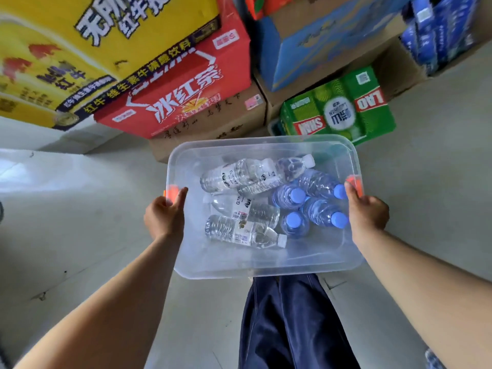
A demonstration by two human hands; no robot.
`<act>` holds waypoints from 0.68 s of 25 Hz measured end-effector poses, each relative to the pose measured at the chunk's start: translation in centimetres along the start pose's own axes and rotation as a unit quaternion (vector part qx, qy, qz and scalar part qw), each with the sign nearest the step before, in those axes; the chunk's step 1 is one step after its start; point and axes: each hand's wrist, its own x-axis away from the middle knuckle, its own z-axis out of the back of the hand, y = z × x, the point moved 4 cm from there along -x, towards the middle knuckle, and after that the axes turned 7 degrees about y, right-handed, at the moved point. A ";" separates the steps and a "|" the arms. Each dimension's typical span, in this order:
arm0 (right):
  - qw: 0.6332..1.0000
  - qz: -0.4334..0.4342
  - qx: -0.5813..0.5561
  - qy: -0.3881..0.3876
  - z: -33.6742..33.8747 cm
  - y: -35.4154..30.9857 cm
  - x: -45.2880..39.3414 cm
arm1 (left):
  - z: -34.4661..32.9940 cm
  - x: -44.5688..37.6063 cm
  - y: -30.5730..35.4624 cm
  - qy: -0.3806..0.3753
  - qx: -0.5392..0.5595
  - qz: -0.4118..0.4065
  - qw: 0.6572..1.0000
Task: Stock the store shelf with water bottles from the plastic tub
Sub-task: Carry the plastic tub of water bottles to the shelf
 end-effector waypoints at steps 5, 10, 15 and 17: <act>0.996 -0.055 -0.050 0.039 7.5 4.0 -1.0 | -0.6 4.5 6.0 -0.026 0.000 -0.064 0.998; 0.990 -0.098 -0.068 0.080 14.9 9.0 -3.9 | -3.7 11.2 13.1 -0.069 0.001 -0.146 0.987; 0.978 -0.152 -0.104 0.097 22.0 12.8 -8.0 | -7.0 19.5 21.5 -0.073 -0.021 -0.270 0.960; 0.975 -0.165 -0.109 0.103 25.1 14.1 -10.2 | -8.4 23.3 24.8 -0.085 -0.033 -0.305 0.948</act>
